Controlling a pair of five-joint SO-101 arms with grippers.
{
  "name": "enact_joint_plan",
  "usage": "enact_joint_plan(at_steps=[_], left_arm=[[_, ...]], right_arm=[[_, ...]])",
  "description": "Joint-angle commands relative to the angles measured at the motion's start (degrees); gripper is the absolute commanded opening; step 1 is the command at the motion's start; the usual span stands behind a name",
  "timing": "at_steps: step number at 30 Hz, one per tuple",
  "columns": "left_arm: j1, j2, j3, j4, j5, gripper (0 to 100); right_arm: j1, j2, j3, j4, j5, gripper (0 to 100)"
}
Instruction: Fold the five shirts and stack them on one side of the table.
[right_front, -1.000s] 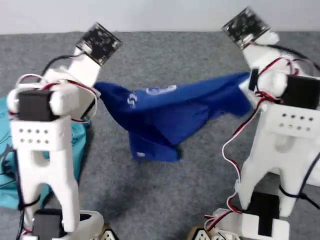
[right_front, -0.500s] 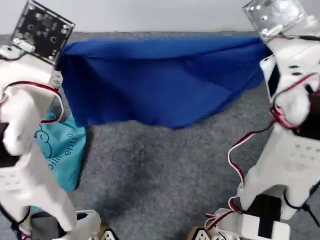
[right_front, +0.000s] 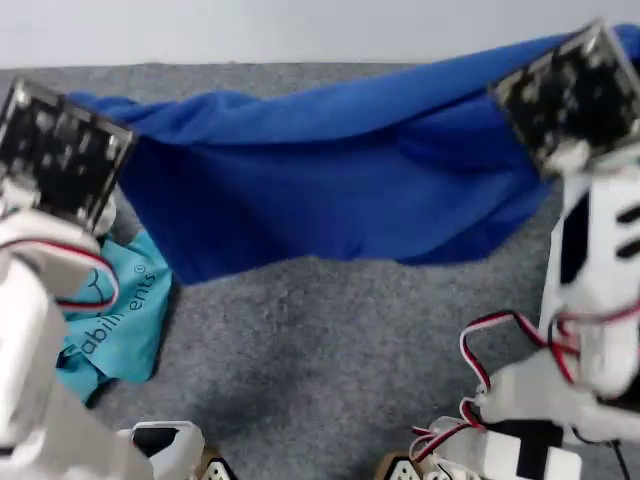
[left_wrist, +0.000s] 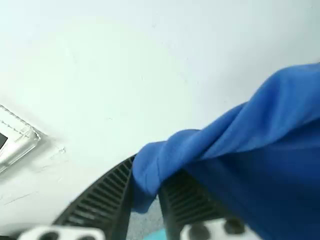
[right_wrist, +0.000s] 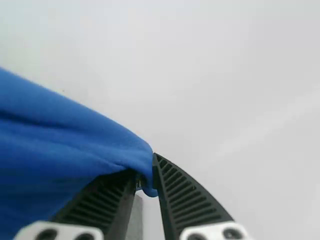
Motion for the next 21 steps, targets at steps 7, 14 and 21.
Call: enact_joint_plan(at_steps=[7, 14, 21], left_arm=[[0.00, -11.87, 12.97, 1.23, -3.78, 1], [-0.09, -17.67, 20.44, 1.23, -3.96, 1], [-0.09, -18.55, 19.91, 1.14, -3.96, 1]], right_arm=[[5.41, -2.42, -6.33, 6.90, 1.14, 1.0], [10.42, -5.93, -4.92, 6.99, 1.93, 1.0], [13.14, -13.67, 7.56, 7.08, 4.22, 1.0]])
